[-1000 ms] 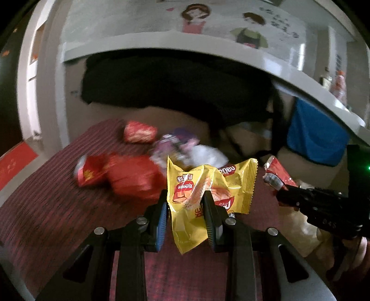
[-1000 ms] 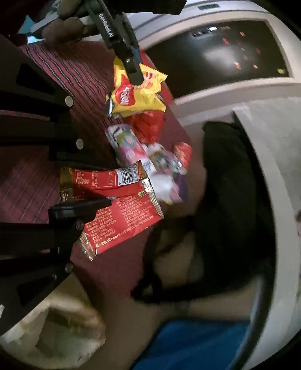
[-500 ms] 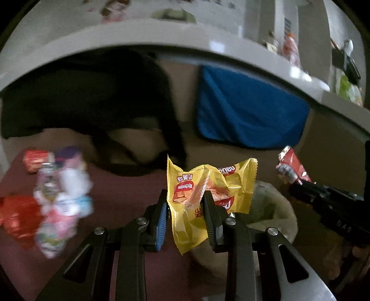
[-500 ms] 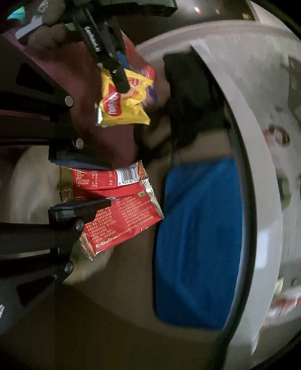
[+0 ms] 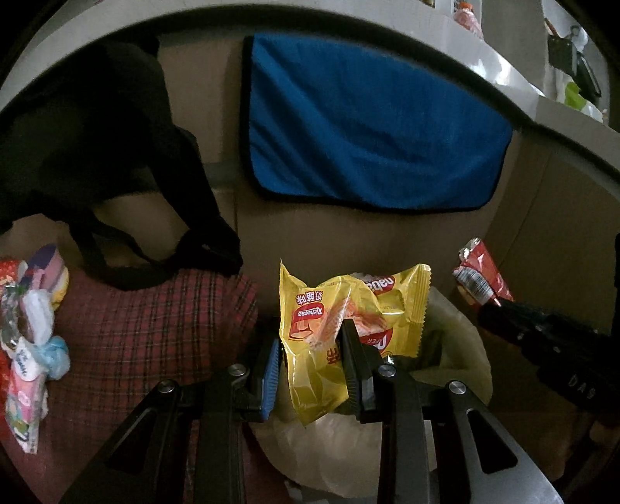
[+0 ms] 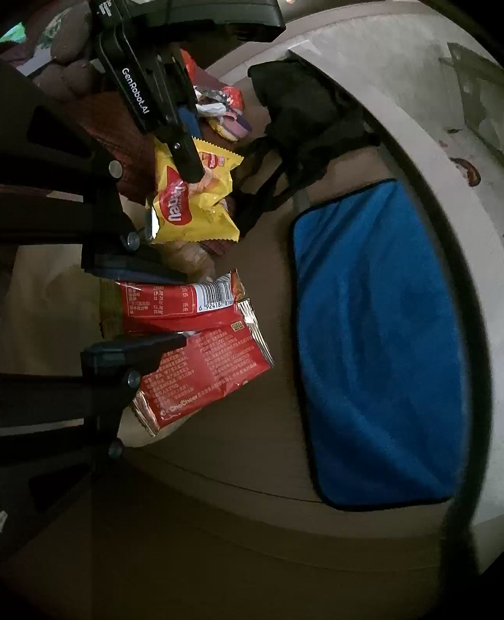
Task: Collect trash
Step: 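Carry both wrappers over the trash bin and lower them into it, then open both tools to release the wrappers and withdraw from the bin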
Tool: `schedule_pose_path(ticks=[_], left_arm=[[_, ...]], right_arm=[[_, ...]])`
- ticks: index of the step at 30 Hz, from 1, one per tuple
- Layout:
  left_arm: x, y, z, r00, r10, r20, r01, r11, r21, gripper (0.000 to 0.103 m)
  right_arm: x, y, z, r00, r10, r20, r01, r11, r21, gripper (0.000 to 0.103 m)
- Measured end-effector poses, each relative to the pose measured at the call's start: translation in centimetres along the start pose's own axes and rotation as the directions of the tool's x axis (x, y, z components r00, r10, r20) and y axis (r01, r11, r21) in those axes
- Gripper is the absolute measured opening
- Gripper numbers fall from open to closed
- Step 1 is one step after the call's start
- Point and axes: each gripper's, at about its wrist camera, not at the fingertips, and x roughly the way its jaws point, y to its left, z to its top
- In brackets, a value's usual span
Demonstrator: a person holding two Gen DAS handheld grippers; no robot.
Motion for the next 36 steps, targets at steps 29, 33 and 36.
schedule_pose_path(ticks=[29, 33, 36], left_arm=[[-0.8, 5.0, -0.2, 0.994, -0.106, -0.026, 0.103, 0.989, -0.103, 0.060], [-4.0, 7.4, -0.8, 0.999, -0.047, 0.019, 0.049, 0.992, -0.114, 0.059], [-7.2, 9.9, -1.4, 0.998, 0.000, 0.065, 0.008, 0.992, -0.124, 0.060]], right_arm=[[-0.9, 1.4, -0.9, 0.999, -0.037, 0.022, 0.036, 0.999, 0.034, 0.053], [-1.7, 3.8, -0.8, 0.999, -0.004, 0.036, 0.004, 1.000, 0.005, 0.053], [-2.0, 6.5, -0.8, 0.999, 0.031, 0.045, -0.030, 0.999, -0.030, 0.053]])
